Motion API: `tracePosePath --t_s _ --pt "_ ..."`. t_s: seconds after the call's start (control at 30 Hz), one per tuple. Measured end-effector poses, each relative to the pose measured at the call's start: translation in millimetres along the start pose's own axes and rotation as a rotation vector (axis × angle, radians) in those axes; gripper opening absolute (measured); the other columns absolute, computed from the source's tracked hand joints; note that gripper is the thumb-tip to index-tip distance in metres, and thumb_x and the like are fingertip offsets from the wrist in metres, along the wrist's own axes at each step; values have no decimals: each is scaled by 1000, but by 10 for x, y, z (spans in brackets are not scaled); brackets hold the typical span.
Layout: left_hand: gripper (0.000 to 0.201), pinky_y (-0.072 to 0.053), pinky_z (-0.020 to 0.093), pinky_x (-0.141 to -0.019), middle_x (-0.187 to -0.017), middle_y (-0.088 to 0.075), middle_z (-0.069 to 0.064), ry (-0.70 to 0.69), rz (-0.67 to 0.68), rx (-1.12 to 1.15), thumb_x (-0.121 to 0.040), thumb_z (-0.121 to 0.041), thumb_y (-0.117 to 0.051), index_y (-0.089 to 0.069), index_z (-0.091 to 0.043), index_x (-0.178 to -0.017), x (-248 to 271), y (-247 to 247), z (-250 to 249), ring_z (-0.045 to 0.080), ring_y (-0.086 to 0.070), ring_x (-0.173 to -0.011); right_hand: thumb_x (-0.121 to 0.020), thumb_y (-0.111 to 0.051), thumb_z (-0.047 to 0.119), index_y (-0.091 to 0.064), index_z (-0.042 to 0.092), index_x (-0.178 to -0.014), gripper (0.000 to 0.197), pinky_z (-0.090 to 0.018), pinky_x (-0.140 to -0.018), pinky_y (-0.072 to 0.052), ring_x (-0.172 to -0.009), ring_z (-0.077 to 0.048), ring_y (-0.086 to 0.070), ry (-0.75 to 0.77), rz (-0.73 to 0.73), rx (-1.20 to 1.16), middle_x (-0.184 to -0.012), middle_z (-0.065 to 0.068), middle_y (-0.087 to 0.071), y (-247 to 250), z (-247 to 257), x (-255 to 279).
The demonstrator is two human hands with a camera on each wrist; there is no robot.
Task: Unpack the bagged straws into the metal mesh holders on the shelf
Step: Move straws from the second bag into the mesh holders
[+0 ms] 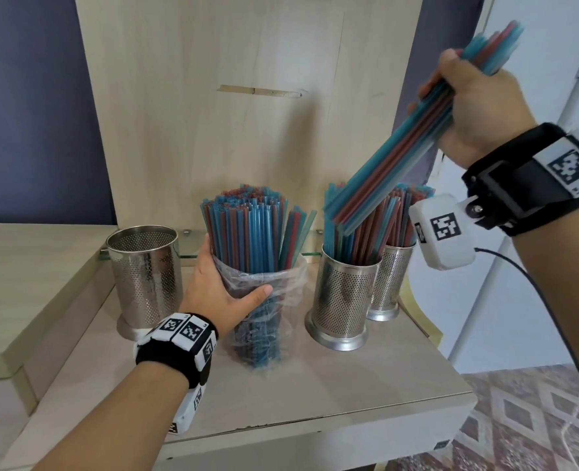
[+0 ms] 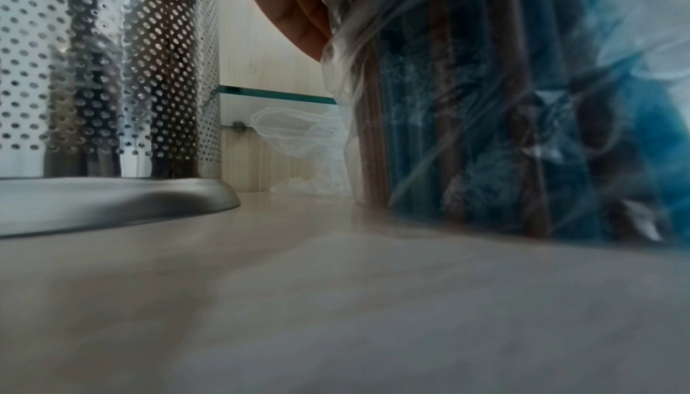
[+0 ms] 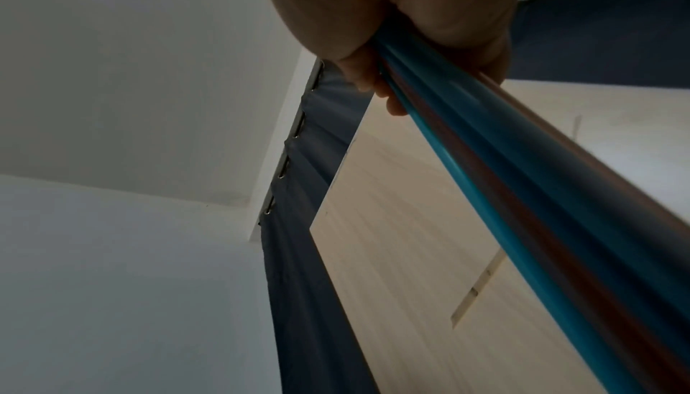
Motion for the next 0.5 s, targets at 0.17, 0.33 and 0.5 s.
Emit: tracePosePath --t_s 0.17,0.33,0.5 --pt "118 -43 35 -105 -138 -49 -3 12 14 -16 -55 -60 -84 -22 -20 -147 5 -7 2 14 -50 -125 -97 -55 14 -48 11 -99 8 -32 -71 -54 -64 -12 -59 -3 90 118 -71 1 -53 96 -187 -70" --pt "119 -44 38 -106 -139 -49 -2 30 20 -22 -55 -59 -85 -21 -20 -147 3 -8 9 16 -50 -126 -101 -49 13 -49 14 -91 11 -30 -74 -53 -68 -11 -60 -109 307 161 -74 0 -54 18 -572 15" --pt "115 -43 35 -105 -137 -50 -2 16 17 -16 -57 -53 -87 -23 -20 -146 11 0 -37 15 -50 -125 -101 -49 8 -52 12 -85 17 -32 -74 -53 -64 -15 -57 -213 440 168 -67 -1 -56 -91 -923 166"
Point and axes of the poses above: each hand's wrist, its own x-axis away from the middle knuckle, its own y-axis out of the back of the hand, z = x × y, the point moved 5 cm from there along -x, towards the middle knuckle
